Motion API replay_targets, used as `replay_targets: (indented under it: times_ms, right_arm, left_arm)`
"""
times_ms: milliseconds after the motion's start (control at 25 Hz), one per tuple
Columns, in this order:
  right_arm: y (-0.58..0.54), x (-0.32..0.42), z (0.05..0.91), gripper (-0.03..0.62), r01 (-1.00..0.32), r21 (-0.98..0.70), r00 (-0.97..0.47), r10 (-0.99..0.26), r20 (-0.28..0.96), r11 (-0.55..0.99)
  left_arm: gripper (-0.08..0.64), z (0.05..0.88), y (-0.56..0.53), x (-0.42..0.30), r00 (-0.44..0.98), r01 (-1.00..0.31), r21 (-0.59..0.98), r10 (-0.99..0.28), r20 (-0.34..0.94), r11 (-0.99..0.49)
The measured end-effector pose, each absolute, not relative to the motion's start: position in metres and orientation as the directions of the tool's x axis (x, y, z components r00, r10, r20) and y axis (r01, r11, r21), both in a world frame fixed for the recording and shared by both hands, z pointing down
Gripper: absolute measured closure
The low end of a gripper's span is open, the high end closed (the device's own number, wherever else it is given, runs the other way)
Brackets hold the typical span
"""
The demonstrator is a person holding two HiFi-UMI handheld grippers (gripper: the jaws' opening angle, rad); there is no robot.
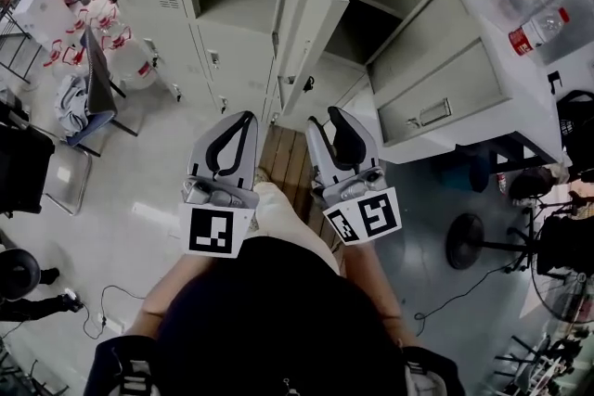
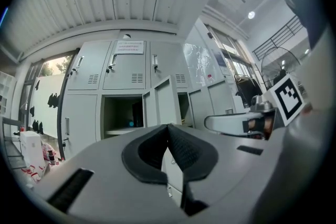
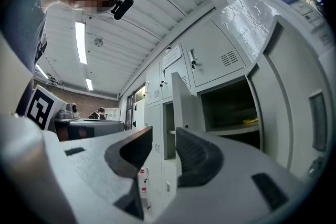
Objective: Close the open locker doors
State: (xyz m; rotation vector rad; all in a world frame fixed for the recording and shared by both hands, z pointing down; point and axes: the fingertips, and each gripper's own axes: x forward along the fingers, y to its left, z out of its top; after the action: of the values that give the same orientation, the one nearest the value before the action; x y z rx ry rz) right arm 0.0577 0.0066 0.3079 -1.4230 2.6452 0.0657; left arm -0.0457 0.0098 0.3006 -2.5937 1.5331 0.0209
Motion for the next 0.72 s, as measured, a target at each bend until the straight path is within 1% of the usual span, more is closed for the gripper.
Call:
replay_targets:
  times_ms: [120,280,400,720]
  right_arm:
    - [-0.012,0.058,0.311,0.468,-0.823,-0.027,-0.560,-0.818,-0.132,0.568]
    - [-0.034,0.056,0.320,0.463,-0.792,-0.015,-0.606,-0.789,-0.102,0.610]
    - [-0.052,0.055,0.332,0.417,-0.768,-0.030,-0.637,-0.769,-0.054,0.639]
    - [-0.080,0.056,0.342,0.416,-0.709,-0.043,-0.704,-0.710,-0.022,0.704]
  left_arm:
    - [0.557,0.300,-0.006,-0.044,0.490,-0.869,-0.122,-0.868,-0.076,-0.480]
    - [0.557,0.303,-0.028,-0.042,0.486,-0.872,-0.105,-0.871,-0.074,-0.478]
    - [0.557,0.306,-0.043,-0.041,0.483,-0.873,-0.111,-0.873,-0.060,-0.476]
    - [0.557,0.311,-0.074,-0.043,0.468,-0.882,-0.098,-0.883,-0.049,-0.462]
